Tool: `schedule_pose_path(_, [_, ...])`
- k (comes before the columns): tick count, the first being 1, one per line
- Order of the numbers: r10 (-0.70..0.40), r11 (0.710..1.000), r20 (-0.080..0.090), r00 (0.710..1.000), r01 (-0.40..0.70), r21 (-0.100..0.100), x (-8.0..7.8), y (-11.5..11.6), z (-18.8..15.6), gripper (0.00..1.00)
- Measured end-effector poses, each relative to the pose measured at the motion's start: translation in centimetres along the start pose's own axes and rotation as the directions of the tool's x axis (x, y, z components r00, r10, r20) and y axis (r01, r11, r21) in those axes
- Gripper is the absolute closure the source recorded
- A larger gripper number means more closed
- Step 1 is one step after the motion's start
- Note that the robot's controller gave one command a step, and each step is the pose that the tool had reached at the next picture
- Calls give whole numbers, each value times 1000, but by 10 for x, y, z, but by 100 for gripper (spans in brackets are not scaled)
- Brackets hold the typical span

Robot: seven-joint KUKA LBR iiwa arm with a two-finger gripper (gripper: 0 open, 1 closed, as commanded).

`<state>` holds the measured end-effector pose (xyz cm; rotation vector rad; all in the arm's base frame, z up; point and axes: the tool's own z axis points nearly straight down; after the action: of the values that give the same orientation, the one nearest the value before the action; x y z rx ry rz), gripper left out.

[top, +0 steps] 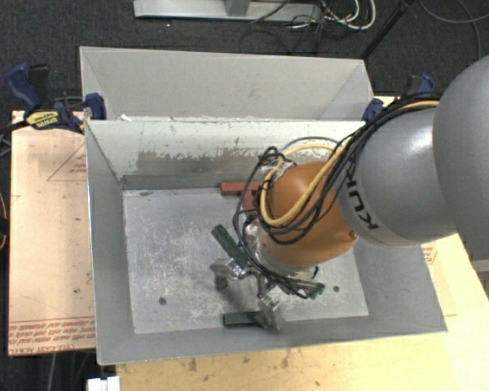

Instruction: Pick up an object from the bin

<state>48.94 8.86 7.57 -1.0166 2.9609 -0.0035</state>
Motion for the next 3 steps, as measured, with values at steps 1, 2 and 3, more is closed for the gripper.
schedule_pose_path(1, [-357,934,1,934,357,-4,11,-6,-3,100])
schedule_pose_path(2, [-356,934,1,934,356,-4,11,-6,-3,100])
schedule_pose_path(3, [-405,914,-8,914,405,-16,12,-6,-50,100])
